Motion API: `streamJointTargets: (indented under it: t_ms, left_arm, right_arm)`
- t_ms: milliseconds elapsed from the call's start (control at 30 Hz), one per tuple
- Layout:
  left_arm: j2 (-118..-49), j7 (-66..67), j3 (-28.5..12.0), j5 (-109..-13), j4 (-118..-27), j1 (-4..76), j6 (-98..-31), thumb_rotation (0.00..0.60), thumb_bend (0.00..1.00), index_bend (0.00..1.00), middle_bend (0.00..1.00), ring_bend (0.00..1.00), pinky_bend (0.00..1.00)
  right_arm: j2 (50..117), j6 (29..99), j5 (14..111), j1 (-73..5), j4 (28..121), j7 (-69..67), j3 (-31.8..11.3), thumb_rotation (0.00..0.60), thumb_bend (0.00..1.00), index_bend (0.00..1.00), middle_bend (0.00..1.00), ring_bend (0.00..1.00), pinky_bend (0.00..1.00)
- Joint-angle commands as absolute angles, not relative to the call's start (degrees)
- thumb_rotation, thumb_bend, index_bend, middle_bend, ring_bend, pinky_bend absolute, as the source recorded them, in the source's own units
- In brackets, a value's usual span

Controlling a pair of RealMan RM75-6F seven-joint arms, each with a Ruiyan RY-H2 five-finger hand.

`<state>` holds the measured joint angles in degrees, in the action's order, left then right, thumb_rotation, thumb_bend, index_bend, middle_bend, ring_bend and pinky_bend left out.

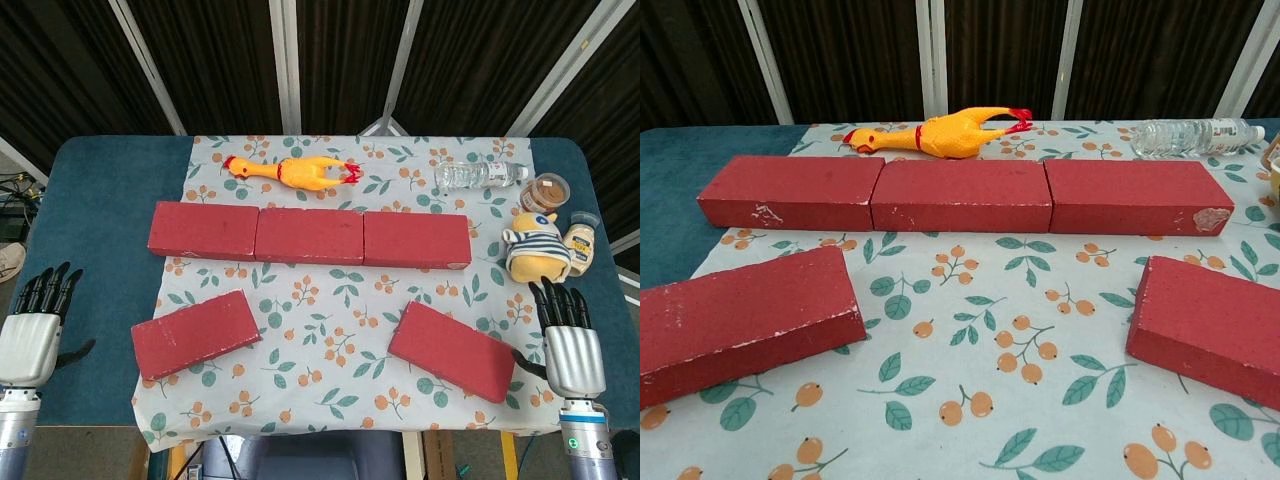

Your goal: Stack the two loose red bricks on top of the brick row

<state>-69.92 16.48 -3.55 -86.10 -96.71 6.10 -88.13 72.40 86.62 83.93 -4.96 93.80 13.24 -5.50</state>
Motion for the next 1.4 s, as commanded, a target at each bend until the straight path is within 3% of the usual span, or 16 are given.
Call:
streamJointTargets:
  t_ms: [33,500,667,1400]
  left_arm:
    - [-69.8,16.5,-3.4,-86.4,-96.9,6.0,-88.3,0.600,0.00,0.00,0.00,0.00,0.10]
    - [-69.0,15.2,-3.3,-86.2,-97.3,5.7,-88.2,0.600,0.00,0.00,0.00,0.00,0.10]
    - [-68.7,14.3,-3.3,-86.7,-97.4,5.7,-88.3,0.600,0.00,0.00,0.00,0.00,0.10]
    - [-67.0,10.8,-3.9,-83.6,-97.8,7.0,-84.2,0.600,0.00,0.00,0.00,0.00,0.10]
  right_arm:
    - [72.3,86.7,83.9,-4.9,93.9,13.0,-5.5,0.600,0.13,0.00,0.00,0.00,0.00]
    - [71.3,83.3,80.7,-4.2,99.5,12.4,-3.8,0.600,0.12,0.00,0.00,0.00,0.00]
    - [71.1,80.8,77.8,-4.4,102.8,13.8,-3.2,0.600,0.07,0.00,0.00,0.00,0.00]
    - [74.8,79.3,56.2,-10.1,120.6,41.7,-5.4,0.600,0.07,0.00,0.00,0.00,0.00]
